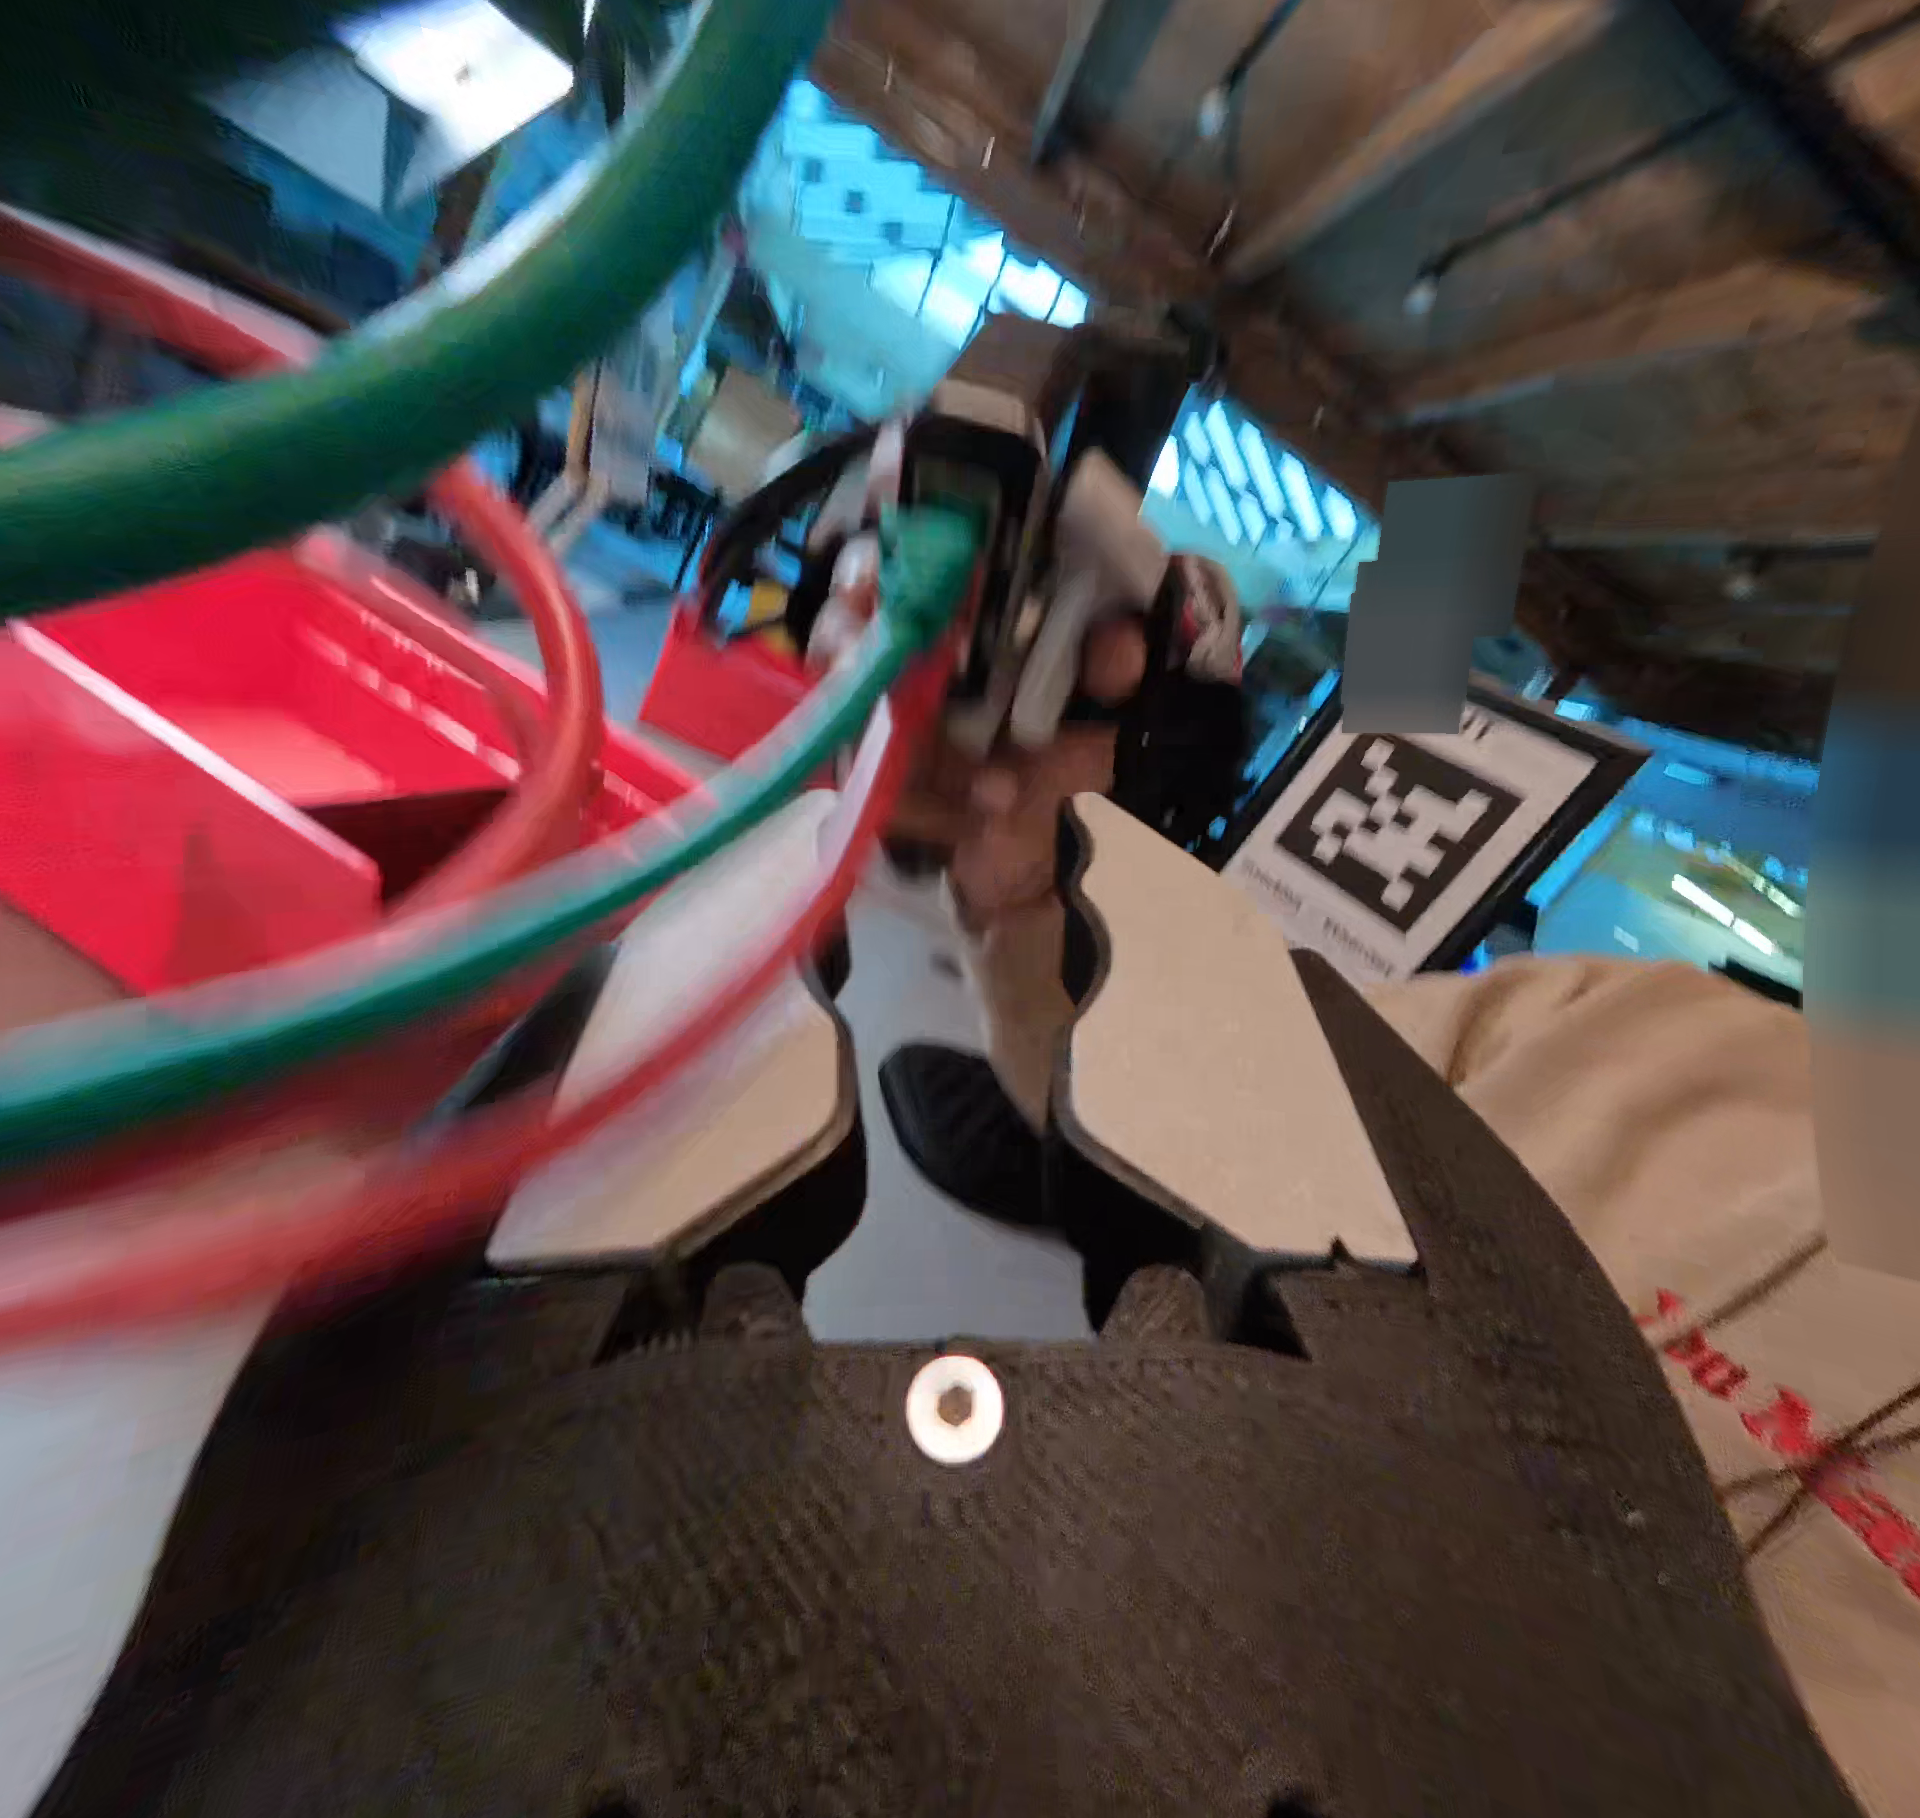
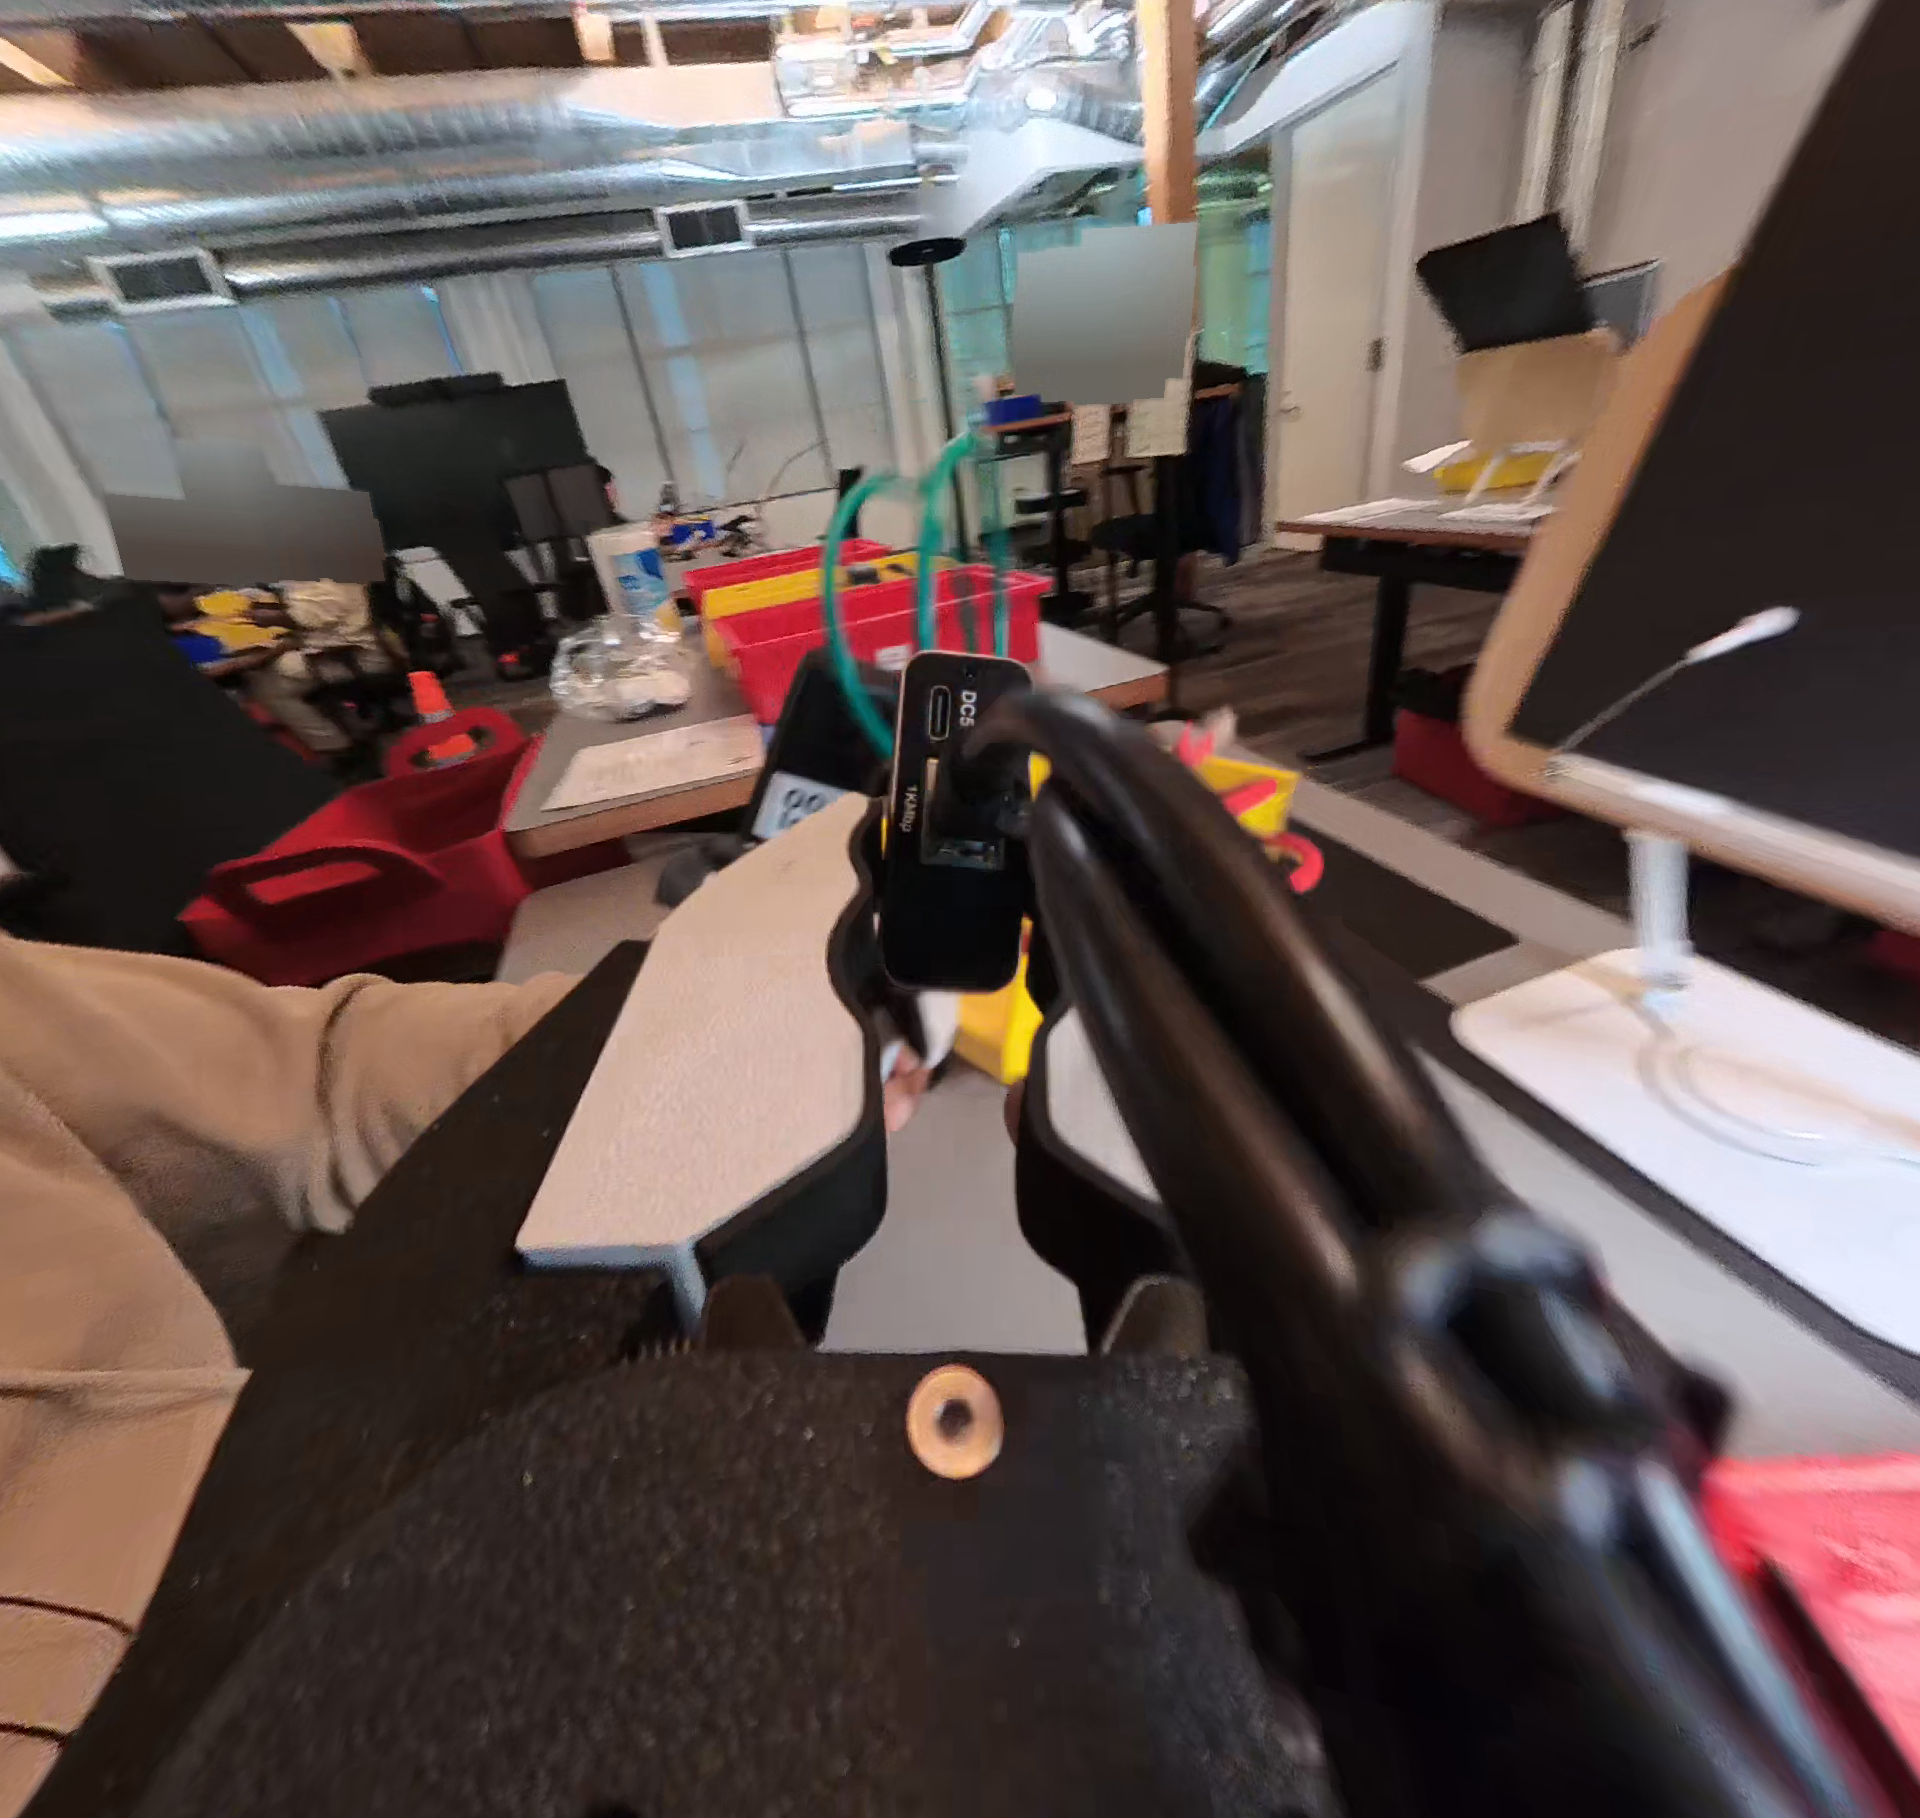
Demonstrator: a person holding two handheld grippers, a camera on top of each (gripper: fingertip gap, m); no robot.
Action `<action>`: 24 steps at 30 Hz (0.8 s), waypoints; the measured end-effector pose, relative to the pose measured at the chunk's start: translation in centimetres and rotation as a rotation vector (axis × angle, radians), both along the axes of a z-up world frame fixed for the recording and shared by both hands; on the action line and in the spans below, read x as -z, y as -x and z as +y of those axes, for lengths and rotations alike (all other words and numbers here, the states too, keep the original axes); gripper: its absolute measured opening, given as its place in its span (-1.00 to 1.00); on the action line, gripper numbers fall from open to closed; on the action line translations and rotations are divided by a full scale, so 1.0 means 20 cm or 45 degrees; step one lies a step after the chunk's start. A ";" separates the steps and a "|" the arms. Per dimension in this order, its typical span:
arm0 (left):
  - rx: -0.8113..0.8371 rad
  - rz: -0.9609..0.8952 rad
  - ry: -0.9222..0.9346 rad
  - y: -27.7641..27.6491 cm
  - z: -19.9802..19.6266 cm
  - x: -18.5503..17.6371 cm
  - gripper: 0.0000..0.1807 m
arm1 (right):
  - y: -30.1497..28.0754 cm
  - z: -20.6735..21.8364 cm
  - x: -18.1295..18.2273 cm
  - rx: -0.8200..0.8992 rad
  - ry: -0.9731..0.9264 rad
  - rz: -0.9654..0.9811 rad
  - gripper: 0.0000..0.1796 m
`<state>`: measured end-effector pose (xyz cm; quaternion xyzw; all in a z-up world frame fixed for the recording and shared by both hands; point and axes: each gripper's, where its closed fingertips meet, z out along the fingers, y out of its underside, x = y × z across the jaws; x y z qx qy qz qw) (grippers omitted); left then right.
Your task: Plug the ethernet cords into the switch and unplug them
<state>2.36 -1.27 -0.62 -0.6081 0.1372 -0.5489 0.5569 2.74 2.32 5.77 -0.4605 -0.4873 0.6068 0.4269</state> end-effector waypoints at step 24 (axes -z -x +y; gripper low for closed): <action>-0.277 0.497 0.136 0.28 -0.27 0.52 -0.59 | -0.46 1.37 0.58 0.720 -0.230 -1.078 -0.73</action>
